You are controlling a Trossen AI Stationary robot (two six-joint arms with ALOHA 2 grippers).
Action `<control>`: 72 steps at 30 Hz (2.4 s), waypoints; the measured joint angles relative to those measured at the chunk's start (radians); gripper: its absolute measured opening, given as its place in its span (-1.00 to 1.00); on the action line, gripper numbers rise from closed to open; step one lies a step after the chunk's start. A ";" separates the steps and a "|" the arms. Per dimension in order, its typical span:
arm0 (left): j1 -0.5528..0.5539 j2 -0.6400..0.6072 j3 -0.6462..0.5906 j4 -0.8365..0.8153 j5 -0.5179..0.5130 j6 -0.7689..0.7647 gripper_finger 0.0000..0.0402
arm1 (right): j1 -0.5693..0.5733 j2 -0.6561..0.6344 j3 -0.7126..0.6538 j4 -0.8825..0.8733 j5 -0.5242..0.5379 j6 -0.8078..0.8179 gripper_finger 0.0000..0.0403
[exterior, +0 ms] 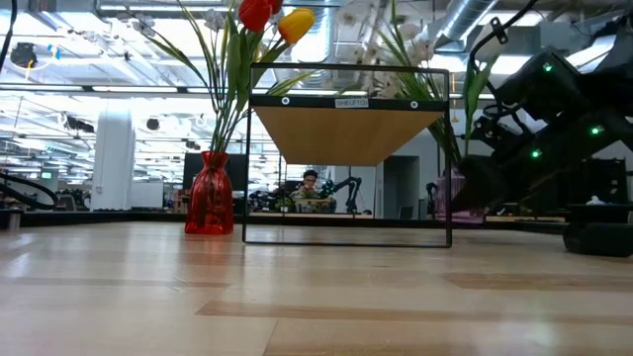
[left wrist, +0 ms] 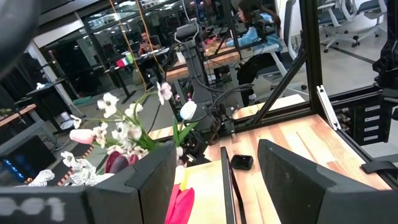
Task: Pick and place flowers into a vace then onto a shelf
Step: Put the purple flower vase with flowers on the shelf
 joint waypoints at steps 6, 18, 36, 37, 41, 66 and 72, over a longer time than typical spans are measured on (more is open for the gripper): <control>0.000 0.000 0.000 0.000 0.000 0.000 0.08 | -0.006 -0.111 0.000 -0.125 0.027 -0.002 -0.05; 0.000 0.000 0.000 0.000 0.000 0.000 0.08 | -0.096 -0.363 0.000 -0.397 0.029 0.001 -0.05; 0.000 0.000 0.000 -0.002 0.056 -0.008 0.08 | -0.188 -0.461 0.117 -0.595 0.019 -0.137 -0.05; 0.000 0.000 0.000 -0.003 0.064 -0.010 0.08 | -0.188 -0.461 0.124 -0.604 0.020 -0.147 -0.05; 0.000 0.000 0.000 -0.007 0.069 -0.023 0.08 | -0.188 -0.461 0.143 -0.643 0.021 -0.158 -0.05; 0.000 0.000 0.000 -0.008 0.068 -0.035 0.08 | -0.256 -0.460 0.201 -0.769 0.072 -0.143 -0.05; 0.000 0.000 0.000 -0.008 0.068 -0.036 0.08 | -0.288 -0.460 0.274 -0.770 0.075 -0.197 -0.05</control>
